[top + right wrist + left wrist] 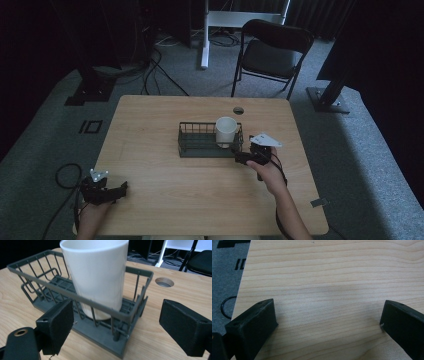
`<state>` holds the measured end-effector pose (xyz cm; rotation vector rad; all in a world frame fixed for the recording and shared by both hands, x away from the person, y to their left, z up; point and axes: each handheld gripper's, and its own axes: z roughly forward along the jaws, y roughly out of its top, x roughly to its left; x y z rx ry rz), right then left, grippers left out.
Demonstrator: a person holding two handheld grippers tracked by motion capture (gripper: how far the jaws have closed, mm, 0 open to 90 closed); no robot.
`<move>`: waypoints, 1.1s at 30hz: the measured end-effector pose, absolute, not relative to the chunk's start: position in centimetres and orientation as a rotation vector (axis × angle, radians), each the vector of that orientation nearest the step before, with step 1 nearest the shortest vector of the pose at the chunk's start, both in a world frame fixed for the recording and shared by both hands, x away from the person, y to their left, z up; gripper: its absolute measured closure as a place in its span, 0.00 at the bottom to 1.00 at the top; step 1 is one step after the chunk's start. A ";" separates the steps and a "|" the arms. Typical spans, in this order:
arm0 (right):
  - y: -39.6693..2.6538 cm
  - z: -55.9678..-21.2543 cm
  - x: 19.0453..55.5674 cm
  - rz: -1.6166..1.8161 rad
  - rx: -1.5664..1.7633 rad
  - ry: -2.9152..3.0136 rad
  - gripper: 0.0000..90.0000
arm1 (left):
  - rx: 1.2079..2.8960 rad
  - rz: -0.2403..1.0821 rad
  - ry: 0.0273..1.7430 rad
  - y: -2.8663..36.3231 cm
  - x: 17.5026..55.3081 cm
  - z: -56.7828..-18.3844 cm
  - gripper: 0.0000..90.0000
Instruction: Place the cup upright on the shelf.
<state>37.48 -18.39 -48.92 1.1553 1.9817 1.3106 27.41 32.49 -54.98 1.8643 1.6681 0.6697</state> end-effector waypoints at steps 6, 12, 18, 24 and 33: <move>-19.5 -49.9 36.8 1.317 1.177 1.968 0.14 | 1.864 0.670 1.668 32.5 27.4 -55.0 0.01; -20.2 -51.2 36.2 1.289 1.186 1.977 0.14 | 1.864 0.670 1.668 32.5 27.4 -55.0 0.01; -20.9 -51.9 35.8 1.265 1.204 1.980 0.14 | 1.864 0.670 1.668 32.5 27.4 -55.0 0.01; -22.0 -52.3 35.4 1.234 1.202 1.977 0.14 | 1.864 0.670 1.668 32.5 27.4 -55.0 0.01; -23.6 -52.9 35.0 1.194 1.256 1.947 0.14 | 1.864 0.670 1.668 32.5 27.4 -55.0 0.01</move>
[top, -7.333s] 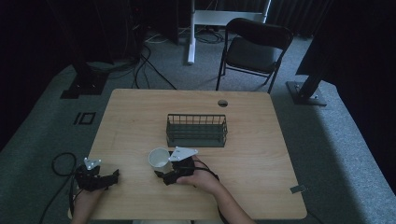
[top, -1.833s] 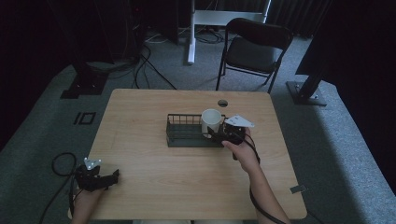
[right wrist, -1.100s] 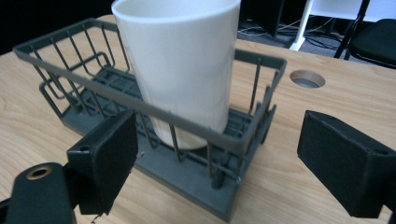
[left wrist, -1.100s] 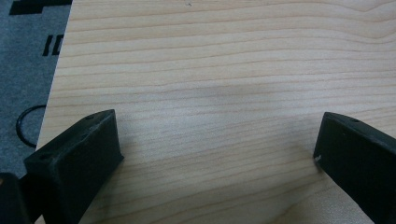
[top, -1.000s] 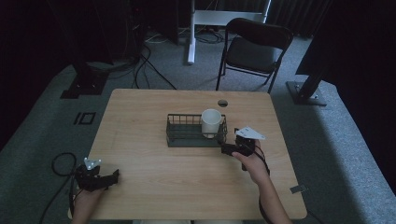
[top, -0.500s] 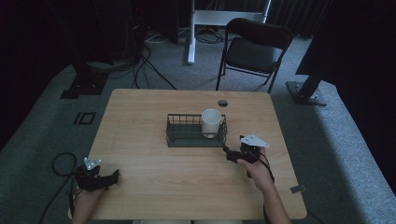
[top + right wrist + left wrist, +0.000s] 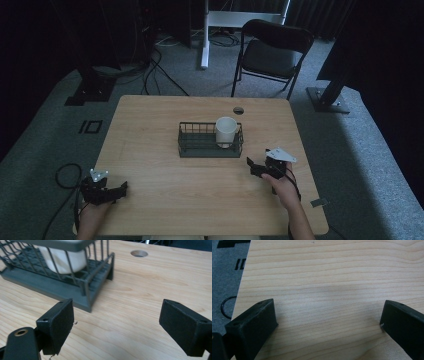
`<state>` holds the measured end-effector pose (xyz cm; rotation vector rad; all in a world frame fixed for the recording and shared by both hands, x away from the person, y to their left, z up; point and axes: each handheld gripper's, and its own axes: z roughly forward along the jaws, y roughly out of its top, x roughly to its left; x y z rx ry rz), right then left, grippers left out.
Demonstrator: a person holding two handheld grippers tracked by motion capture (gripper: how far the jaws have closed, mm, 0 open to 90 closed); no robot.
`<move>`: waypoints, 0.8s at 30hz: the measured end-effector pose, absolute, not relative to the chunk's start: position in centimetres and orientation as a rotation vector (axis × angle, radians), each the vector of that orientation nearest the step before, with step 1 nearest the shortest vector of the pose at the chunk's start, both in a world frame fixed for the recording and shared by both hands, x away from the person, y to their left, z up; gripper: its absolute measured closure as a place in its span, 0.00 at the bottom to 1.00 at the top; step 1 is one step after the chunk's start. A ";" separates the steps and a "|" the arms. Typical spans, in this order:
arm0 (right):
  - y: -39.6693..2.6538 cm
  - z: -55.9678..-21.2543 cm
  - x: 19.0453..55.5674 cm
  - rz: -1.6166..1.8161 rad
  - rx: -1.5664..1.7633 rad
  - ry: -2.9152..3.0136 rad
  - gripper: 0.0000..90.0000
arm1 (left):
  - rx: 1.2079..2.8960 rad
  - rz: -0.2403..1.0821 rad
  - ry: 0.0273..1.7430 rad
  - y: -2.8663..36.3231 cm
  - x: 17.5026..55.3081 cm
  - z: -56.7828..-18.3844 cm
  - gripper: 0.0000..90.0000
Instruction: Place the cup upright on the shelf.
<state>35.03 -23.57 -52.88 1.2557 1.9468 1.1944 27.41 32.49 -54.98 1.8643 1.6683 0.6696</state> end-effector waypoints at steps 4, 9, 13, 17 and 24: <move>-24.1 -53.3 35.0 1.163 1.277 1.938 0.14 | 1.864 0.670 1.668 32.5 27.4 -55.0 0.01; -24.9 -53.6 34.8 1.143 1.317 1.919 0.14 | 1.865 0.670 1.668 32.5 27.4 -55.0 0.01; -25.8 -53.7 34.5 1.087 1.366 1.889 0.14 | 1.865 0.671 1.668 32.5 27.4 -55.0 0.01; -26.7 -53.8 34.4 1.050 1.430 1.863 0.14 | 1.864 0.671 1.668 32.5 27.4 -55.0 0.01; -28.0 -54.0 34.0 1.023 1.491 1.834 0.14 | 1.865 0.671 1.668 32.5 27.4 -55.0 0.01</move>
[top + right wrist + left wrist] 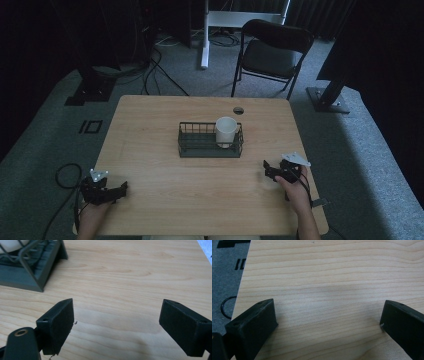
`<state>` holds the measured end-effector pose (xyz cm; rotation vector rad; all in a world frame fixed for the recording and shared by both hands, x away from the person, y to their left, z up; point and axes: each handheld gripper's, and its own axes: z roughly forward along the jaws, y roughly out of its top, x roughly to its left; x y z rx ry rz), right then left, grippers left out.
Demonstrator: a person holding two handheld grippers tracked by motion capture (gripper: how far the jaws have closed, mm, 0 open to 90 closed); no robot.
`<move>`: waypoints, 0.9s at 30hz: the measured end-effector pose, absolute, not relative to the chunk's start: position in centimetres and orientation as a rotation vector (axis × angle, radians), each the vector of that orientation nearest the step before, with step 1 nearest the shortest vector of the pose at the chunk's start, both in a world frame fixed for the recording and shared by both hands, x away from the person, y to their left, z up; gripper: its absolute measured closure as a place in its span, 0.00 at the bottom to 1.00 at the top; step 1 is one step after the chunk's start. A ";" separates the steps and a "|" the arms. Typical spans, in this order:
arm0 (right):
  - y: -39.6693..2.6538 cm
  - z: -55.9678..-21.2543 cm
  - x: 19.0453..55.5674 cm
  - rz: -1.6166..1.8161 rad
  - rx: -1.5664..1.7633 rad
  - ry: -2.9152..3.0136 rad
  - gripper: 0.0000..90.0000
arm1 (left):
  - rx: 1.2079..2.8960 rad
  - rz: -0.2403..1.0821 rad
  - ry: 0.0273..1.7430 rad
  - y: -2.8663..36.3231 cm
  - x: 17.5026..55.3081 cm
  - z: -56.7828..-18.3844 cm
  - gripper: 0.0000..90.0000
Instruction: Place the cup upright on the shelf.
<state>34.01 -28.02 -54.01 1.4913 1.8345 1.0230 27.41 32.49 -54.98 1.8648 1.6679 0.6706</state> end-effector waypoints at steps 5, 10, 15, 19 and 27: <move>-28.7 -54.6 33.8 0.960 1.504 1.834 0.14 | 1.865 0.671 1.668 32.5 27.4 -55.0 0.01; -29.3 -54.9 33.8 0.912 1.548 1.831 0.14 | 1.864 0.670 1.668 32.5 27.4 -55.0 0.01; -29.9 -55.0 33.7 0.877 1.605 1.822 0.14 | 1.865 0.670 1.668 32.5 27.4 -55.0 0.01; -30.1 -55.2 33.7 0.844 1.635 1.870 0.14 | 1.865 0.670 1.668 32.5 27.4 -55.0 0.01; -30.0 -55.2 33.7 0.828 1.615 1.912 0.13 | 1.865 0.671 1.668 32.5 27.4 -55.0 0.01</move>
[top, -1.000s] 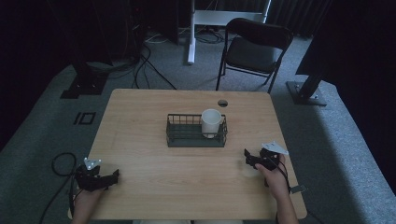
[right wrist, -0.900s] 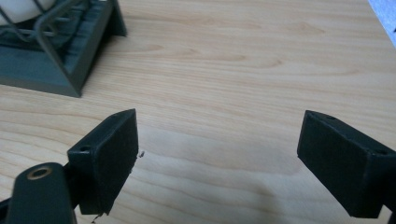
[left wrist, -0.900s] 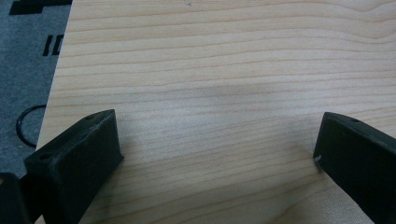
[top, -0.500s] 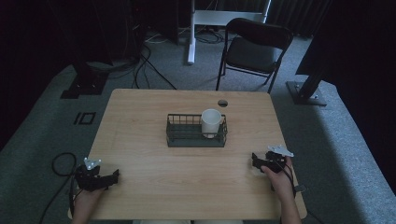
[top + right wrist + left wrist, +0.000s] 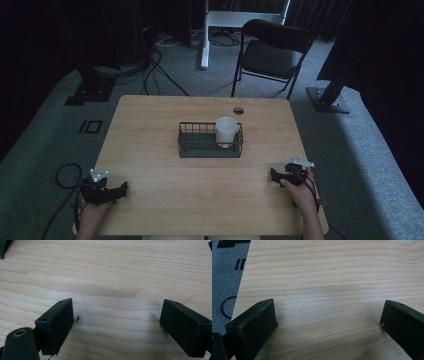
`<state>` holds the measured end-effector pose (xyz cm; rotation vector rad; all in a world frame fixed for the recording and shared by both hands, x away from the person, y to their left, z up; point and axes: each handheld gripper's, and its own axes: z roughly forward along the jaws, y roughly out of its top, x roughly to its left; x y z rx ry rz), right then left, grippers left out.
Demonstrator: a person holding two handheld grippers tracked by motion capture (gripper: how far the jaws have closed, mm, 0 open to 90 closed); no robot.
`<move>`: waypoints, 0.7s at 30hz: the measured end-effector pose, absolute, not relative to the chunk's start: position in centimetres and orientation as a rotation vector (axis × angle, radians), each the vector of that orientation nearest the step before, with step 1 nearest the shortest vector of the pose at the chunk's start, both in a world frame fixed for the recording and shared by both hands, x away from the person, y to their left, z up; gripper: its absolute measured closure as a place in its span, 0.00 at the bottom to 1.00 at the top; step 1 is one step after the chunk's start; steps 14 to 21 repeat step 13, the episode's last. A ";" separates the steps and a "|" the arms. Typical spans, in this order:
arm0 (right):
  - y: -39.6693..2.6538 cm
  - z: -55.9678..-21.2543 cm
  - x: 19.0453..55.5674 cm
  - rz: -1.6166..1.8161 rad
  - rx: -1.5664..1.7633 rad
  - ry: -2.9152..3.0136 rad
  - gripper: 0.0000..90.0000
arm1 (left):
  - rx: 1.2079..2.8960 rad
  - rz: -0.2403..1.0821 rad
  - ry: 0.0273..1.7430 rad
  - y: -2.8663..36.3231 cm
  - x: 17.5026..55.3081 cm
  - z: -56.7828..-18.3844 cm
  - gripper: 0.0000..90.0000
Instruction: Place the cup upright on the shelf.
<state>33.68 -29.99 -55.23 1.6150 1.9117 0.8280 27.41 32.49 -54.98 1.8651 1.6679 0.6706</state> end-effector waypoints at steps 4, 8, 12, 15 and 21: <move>-30.0 -55.2 33.7 0.833 1.611 1.918 0.13 | 1.865 0.671 1.668 32.5 27.4 -55.0 0.01; -30.0 -55.2 33.7 0.834 1.609 1.920 0.13 | 1.865 0.671 1.668 32.5 27.4 -55.0 0.01; -30.0 -55.2 33.7 0.834 1.611 1.922 0.13 | 1.866 0.671 1.667 32.5 27.4 -55.0 0.01; -30.0 -55.2 33.7 0.834 1.611 1.922 0.13 | 1.866 0.671 1.668 32.5 27.4 -55.0 0.01; -30.0 -55.2 33.7 0.834 1.611 1.922 0.13 | 1.866 0.671 1.668 32.5 27.4 -55.0 0.01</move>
